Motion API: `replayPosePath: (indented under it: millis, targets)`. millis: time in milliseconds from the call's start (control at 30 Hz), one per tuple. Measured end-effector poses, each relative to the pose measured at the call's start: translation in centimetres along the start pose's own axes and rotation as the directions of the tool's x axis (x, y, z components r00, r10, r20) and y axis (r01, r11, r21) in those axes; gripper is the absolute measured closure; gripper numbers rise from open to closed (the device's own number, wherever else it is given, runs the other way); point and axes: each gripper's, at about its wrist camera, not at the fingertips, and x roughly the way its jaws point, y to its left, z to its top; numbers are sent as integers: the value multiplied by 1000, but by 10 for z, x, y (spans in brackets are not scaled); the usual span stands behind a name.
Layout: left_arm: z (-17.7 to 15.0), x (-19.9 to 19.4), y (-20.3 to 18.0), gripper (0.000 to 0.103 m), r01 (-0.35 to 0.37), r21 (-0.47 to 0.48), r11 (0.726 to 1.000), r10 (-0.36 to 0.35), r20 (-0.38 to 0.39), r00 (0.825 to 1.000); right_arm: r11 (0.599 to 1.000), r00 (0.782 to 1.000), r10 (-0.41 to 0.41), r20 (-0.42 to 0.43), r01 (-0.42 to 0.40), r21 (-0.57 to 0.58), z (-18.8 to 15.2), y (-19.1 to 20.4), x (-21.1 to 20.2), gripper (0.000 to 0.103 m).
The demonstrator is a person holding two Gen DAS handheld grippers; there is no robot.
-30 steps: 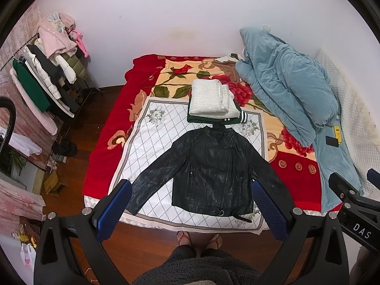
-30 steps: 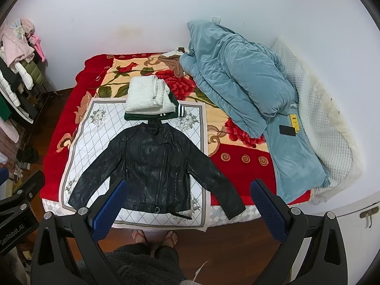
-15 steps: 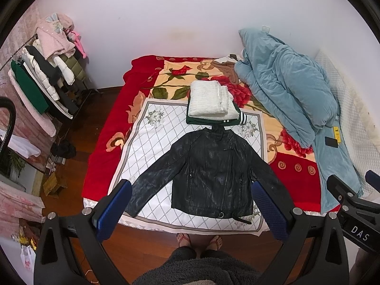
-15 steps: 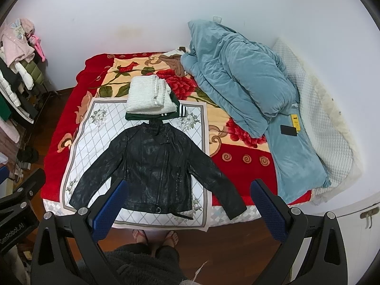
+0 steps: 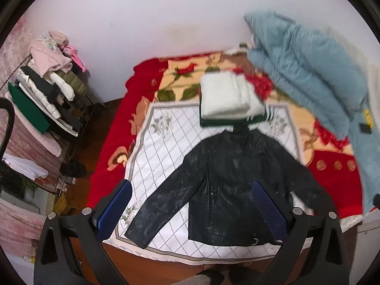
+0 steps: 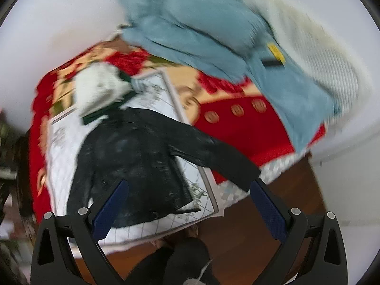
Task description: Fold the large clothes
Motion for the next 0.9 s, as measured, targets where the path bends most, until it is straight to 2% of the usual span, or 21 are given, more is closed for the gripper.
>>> replayPosePath:
  millis: [33, 133, 167, 267, 300, 367, 400, 467, 533, 600, 667, 700, 733, 767, 800, 867, 900]
  targets:
    - [0, 15, -6, 0, -11, 4, 1000, 11, -7, 1000, 999, 1000, -10, -24, 12, 47, -2, -13, 24, 1]
    - [-8, 64, -30, 0, -43, 7, 999, 43, -46, 998, 977, 994, 37, -105, -14, 213, -11, -59, 103, 23]
    - [-11, 81, -38, 0, -53, 8, 999, 53, -68, 996, 963, 989, 64, -132, -26, 267, -15, -73, 129, 27]
    - [-24, 132, -68, 0, -92, 19, 996, 94, -143, 985, 888, 963, 174, -204, -65, 455, -36, -121, 226, 28]
    - [-30, 150, -80, 0, -98, 23, 995, 100, -171, 980, 870, 958, 190, -215, -63, 488, -40, -130, 243, 28]
    - [-41, 177, -99, 0, -116, 39, 992, 122, -214, 969, 787, 938, 280, -203, -103, 608, -57, -154, 293, 28]
    - [-48, 195, -112, 0, -116, 49, 992, 125, -247, 961, 729, 922, 327, -207, -107, 676, -67, -170, 326, 28]
    - [-55, 219, -129, 0, -110, 57, 992, 122, -282, 952, 635, 905, 385, -181, -118, 763, -84, -190, 370, 28]
    - [-65, 242, -149, 0, -107, 77, 991, 126, -313, 941, 589, 896, 400, -193, -90, 803, -95, -200, 408, 28]
    - [-74, 264, -170, 0, -101, 98, 990, 128, -333, 934, 526, 887, 431, -164, -99, 845, -105, -210, 446, 28]
    - [-80, 284, -190, 0, -83, 115, 990, 119, -358, 926, 491, 874, 461, -153, -107, 864, -110, -214, 470, 28]
    - [-81, 292, -198, 0, -78, 120, 990, 117, -363, 924, 429, 863, 493, -108, -134, 893, -114, -218, 483, 28]
    - [-84, 299, -206, 0, -73, 129, 989, 116, -365, 924, 387, 864, 501, -57, -164, 907, -115, -221, 487, 40]
    - [-86, 305, -214, 0, -66, 140, 988, 114, -368, 923, 353, 870, 494, -7, -193, 915, -115, -226, 487, 57]
    - [-87, 309, -220, 0, -58, 147, 987, 110, -369, 923, 321, 895, 444, 46, -207, 924, -114, -233, 479, 61]
    - [-88, 314, -229, 0, -46, 157, 987, 100, -360, 928, 277, 912, 386, 136, -255, 926, -113, -240, 463, 74]
    - [-90, 315, -234, 0, -41, 169, 985, 99, -354, 930, 270, 917, 353, 188, -292, 917, -109, -244, 453, 74]
